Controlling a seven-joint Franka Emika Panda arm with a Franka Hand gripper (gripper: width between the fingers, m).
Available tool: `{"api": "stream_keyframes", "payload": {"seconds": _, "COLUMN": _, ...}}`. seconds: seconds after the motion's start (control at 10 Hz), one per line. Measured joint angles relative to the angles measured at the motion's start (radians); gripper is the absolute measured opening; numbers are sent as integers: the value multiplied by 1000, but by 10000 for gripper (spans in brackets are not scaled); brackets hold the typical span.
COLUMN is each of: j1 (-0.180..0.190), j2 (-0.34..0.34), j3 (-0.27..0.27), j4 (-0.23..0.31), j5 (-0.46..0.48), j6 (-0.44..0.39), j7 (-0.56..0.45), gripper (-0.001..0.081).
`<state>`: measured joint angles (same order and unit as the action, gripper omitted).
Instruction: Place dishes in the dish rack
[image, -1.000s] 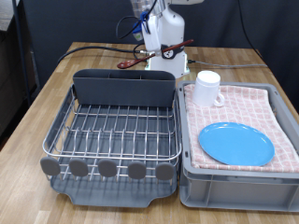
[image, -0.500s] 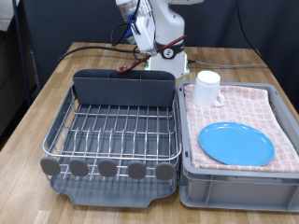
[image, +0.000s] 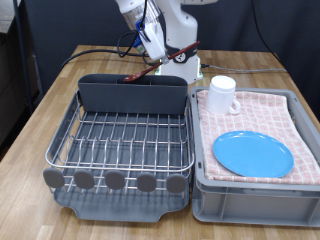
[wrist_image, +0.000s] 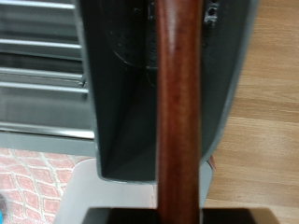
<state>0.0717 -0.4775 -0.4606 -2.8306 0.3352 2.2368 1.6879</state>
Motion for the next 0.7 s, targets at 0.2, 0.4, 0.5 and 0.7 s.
{"api": "stream_keyframes", "payload": {"seconds": 0.2, "j1": 6, "j2": 28, "j3": -11, "j4": 16, "j5": 23, "j6": -15, "j7": -3, "gripper": 94}}
{"api": "stream_keyframes", "payload": {"seconds": 0.4, "j1": 6, "j2": 51, "j3": -29, "j4": 25, "j5": 42, "j6": -38, "j7": -4, "gripper": 94}}
{"api": "stream_keyframes", "payload": {"seconds": 0.5, "j1": 6, "j2": 58, "j3": -39, "j4": 30, "j5": 51, "j6": -46, "j7": -16, "gripper": 94}}
{"api": "stream_keyframes", "payload": {"seconds": 0.7, "j1": 6, "j2": 69, "j3": -67, "j4": 39, "j5": 62, "j6": -67, "j7": -56, "gripper": 94}}
